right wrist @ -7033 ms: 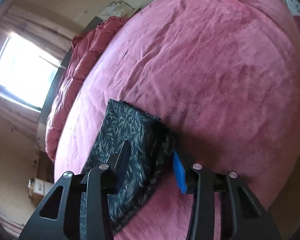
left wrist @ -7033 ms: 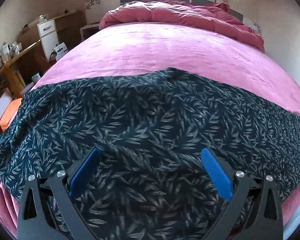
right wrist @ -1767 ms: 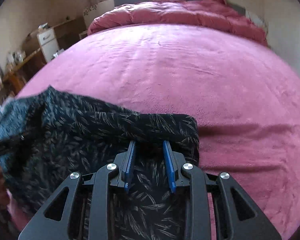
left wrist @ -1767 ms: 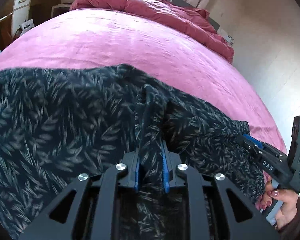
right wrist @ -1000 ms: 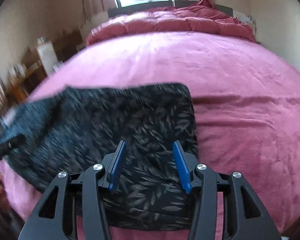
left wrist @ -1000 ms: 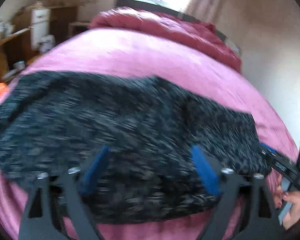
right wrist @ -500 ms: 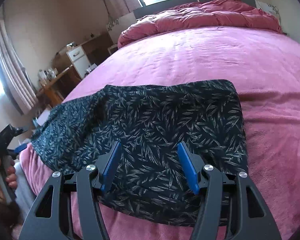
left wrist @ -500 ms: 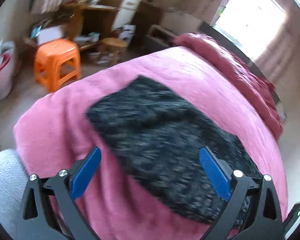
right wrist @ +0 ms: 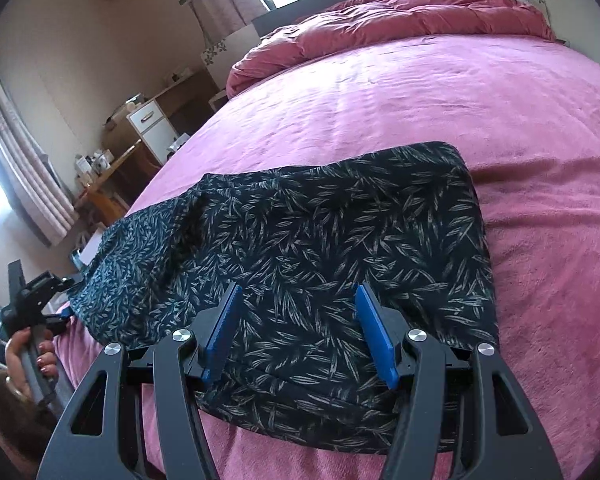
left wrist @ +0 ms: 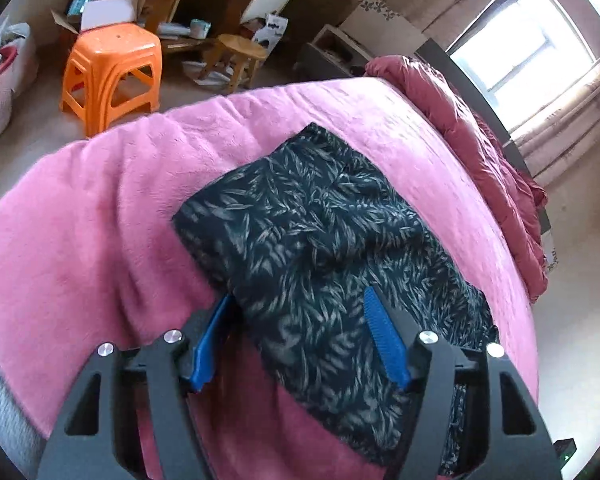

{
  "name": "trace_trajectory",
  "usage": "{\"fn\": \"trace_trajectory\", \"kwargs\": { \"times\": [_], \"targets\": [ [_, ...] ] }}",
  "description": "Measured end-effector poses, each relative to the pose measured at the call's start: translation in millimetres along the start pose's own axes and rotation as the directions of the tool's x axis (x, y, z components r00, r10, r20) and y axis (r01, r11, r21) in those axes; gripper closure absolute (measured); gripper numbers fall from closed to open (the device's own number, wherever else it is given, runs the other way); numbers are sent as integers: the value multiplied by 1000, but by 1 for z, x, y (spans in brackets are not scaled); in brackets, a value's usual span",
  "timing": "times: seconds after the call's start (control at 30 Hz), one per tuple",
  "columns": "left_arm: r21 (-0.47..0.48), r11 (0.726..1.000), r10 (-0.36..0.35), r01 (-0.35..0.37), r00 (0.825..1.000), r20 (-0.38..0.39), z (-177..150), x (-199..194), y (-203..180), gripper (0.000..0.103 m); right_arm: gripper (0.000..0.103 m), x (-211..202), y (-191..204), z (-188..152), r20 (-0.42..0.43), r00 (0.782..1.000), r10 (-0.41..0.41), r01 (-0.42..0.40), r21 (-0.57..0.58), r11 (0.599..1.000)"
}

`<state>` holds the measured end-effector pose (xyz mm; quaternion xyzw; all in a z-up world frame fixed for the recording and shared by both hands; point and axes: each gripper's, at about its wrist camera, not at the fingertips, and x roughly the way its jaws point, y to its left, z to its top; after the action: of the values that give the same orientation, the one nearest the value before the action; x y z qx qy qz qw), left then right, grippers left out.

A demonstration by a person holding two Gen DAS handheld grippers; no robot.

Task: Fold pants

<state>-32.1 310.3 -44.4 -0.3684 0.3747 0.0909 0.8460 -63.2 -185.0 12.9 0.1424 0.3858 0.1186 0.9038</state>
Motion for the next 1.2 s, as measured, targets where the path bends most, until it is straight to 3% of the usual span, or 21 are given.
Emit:
{"fn": "trace_trajectory", "kwargs": {
  "times": [0.07, 0.13, 0.2, 0.27, 0.57, 0.77, 0.83, 0.9, 0.97, 1.03, 1.13, 1.2],
  "targets": [
    [-11, 1000, -13, 13, 1000, -3, 4, 7, 2, 40, 45, 1, 2, -1, -1, 1000, -3, 3, -7, 1000],
    [-14, 1000, -2, 2, 1000, 2, 5, 10, 2, 52, 45, 2, 3, -1, -5, 1000, -10, 10, -19, 1000],
    [-16, 1000, 19, -19, 1000, 7, 4, 12, 3, 79, 45, 3, 5, -1, -8, 1000, -16, 16, -32, 999],
    [-29, 1000, -5, 5, 1000, 14, 4, 10, 3, 88, 45, 5, 10, -2, -9, 1000, -28, 28, -53, 998],
    [122, 988, -111, 96, 986, 123, 10, -33, -51, 92, 45, 6, 15, -4, -8, 999, -33, 32, -61, 998],
    [254, 956, -188, 144, 969, 158, 3, -58, -106, 93, 45, 4, 9, -2, -2, 1000, -19, 19, -27, 999],
    [335, 930, -216, 152, 962, 165, -6, -67, -132, 93, 45, 2, 7, -1, 3, 1000, -14, 14, -19, 1000],
    [439, 886, -243, 150, 956, 162, -21, -73, -161, 93, 45, 0, 4, 1, 17, 1000, -9, 9, -6, 1000],
    [548, 824, -265, 142, 952, 151, -41, -78, -190, 93, 45, -3, -2, 4, 32, 999, -3, 2, 15, 1000],
    [658, 742, -286, 130, 949, 135, -69, -79, -218, 93, 45, -8, -9, 7, 52, 999, 10, -13, 54, 998],
    [771, 625, -294, 124, 952, 86, -109, -71, -250, 92, 45, -15, -21, 11, 82, 996, 39, -49, 118, 992],
    [816, 562, -280, 138, 959, 30, -135, -60, -267, 92, 45, -19, -30, 13, 101, 993, 60, -76, 157, 985]
  ]
}}
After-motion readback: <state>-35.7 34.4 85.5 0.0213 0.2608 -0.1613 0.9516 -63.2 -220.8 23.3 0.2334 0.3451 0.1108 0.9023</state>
